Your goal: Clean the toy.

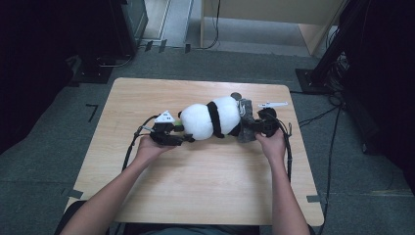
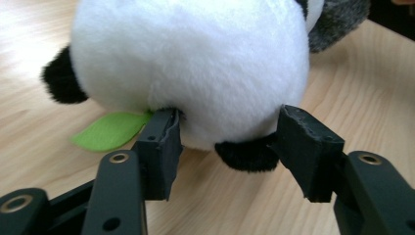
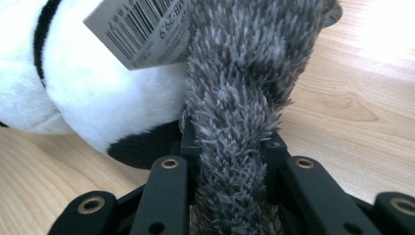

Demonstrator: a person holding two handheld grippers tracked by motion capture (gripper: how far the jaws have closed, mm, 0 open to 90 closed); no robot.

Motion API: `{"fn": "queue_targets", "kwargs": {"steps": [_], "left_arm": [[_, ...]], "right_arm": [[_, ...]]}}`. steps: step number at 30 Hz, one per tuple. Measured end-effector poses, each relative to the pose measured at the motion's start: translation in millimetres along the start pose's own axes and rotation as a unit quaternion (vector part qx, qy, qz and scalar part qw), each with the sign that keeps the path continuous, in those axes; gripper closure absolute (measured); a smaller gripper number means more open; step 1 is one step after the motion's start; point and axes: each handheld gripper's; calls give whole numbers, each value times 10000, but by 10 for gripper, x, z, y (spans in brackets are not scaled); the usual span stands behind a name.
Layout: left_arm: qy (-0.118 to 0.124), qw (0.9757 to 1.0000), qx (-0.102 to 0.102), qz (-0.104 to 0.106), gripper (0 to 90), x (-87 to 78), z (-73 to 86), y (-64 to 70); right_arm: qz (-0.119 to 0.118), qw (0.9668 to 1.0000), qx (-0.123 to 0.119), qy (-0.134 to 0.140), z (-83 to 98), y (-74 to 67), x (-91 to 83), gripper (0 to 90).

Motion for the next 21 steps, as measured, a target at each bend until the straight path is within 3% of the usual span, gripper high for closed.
{"fn": "queue_targets", "kwargs": {"steps": [4,8,16,18,21], "left_arm": [[192,9997,-128,-50,397,-133,-26,-155],[254,9996,-55,-88,396,-177,-144,-303],[166,9991,-112,382,358,61,-280,-500],[279,9989,-80,371,314,117,-253,-530],[262,9988,-126,390,189,180,-215,-557]], "right_arm": [[126,9999,-33,-13,-24,24,3,727],[177,9998,-2,1,-50,52,11,727],[147,9999,-18,33,-54,120,108,726],[110,9999,-36,33,-51,122,134,727],[49,10000,-86,-11,-68,114,178,733]]}}
Point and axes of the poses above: each handheld gripper's, and its own axes: x roughly forward along the jaws, z roughly out of its underside, y roughly to its right, and after that the axes turned 6 degrees about -z, right-handed
